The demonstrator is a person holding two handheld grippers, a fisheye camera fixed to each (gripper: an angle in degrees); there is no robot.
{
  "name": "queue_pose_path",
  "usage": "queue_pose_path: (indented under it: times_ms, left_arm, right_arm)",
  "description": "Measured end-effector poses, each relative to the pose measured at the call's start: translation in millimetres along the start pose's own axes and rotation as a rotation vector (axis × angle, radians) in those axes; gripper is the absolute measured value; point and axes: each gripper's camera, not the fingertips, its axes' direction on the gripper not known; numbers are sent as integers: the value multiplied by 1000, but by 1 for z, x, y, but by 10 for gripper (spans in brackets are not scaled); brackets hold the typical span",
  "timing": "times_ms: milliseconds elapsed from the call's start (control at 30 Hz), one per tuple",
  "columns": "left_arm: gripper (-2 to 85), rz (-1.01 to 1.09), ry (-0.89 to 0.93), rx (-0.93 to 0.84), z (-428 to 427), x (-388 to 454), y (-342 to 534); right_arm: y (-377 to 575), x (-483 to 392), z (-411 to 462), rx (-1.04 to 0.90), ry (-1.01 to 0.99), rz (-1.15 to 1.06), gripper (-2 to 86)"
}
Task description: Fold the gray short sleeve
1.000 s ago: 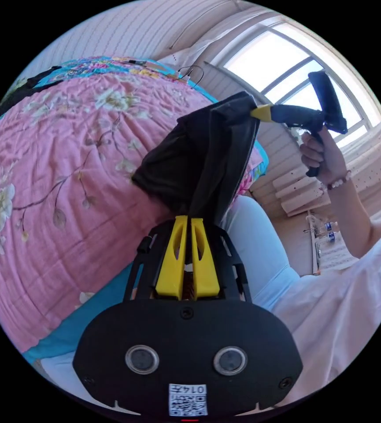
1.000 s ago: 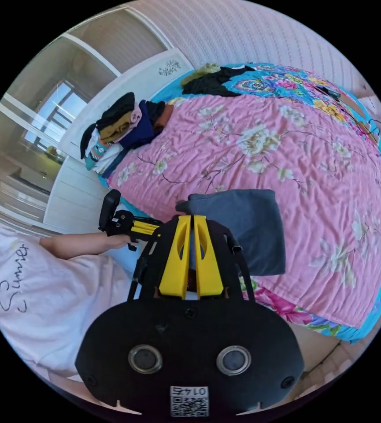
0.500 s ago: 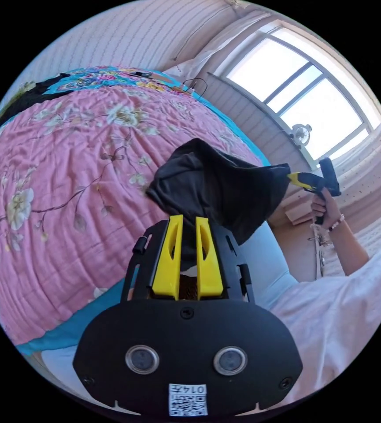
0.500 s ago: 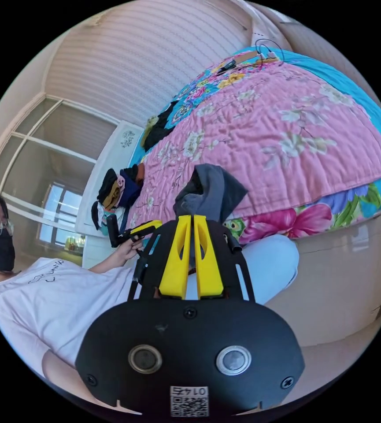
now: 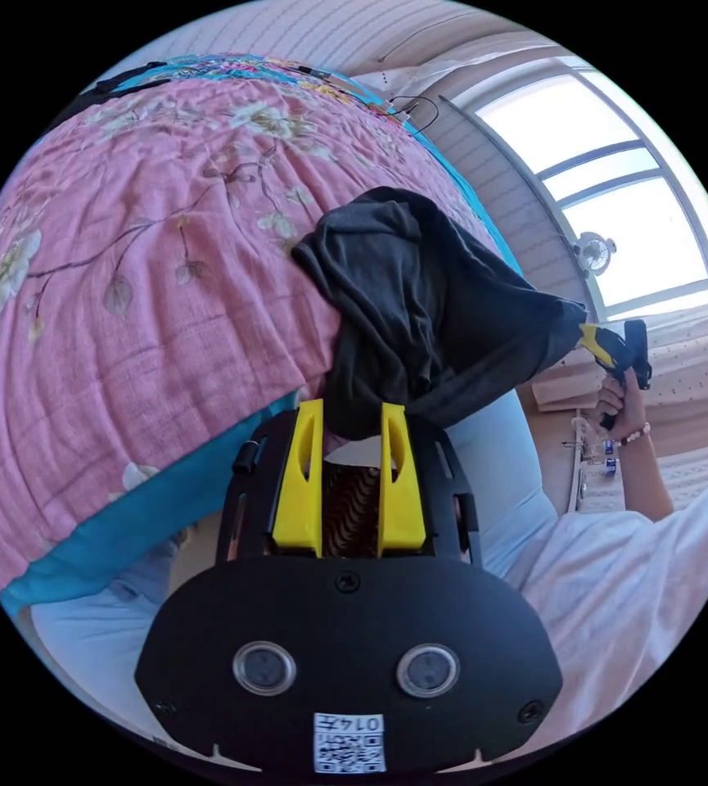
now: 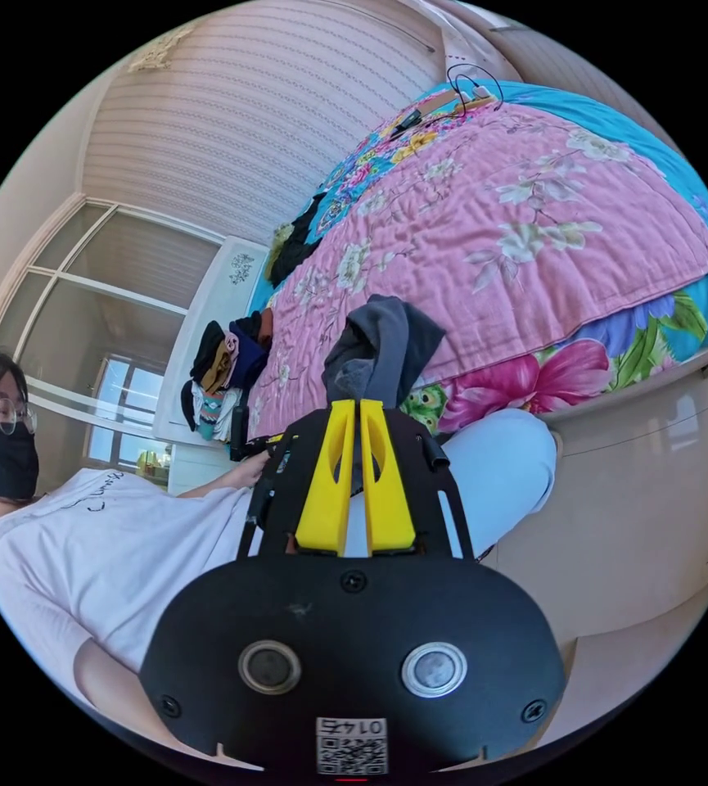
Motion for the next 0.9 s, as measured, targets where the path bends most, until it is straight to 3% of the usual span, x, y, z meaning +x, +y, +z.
queue_pose_path:
  times_ms: [200, 267, 533, 700, 900]
  left_arm:
    - [44, -76, -92, -48, 15, -6, -20]
    - [1, -85, -34, -16, 9, -6, -23]
    - [-6, -89, 44, 34, -15, 10, -22]
    - [44, -110, 28, 19, -6, 18, -20]
    - [62, -40, -68, -1, -8, 55, -15]
  right_arm:
    - [7, 12, 7, -50, 59, 46, 3]
    - [15, 22, 10, -58, 91, 86, 3]
    - [46, 53, 8, -18, 116, 250, 1]
    - [20, 15, 34, -54, 182, 138, 16]
    - [-26, -62, 154, -328, 406, -194, 85]
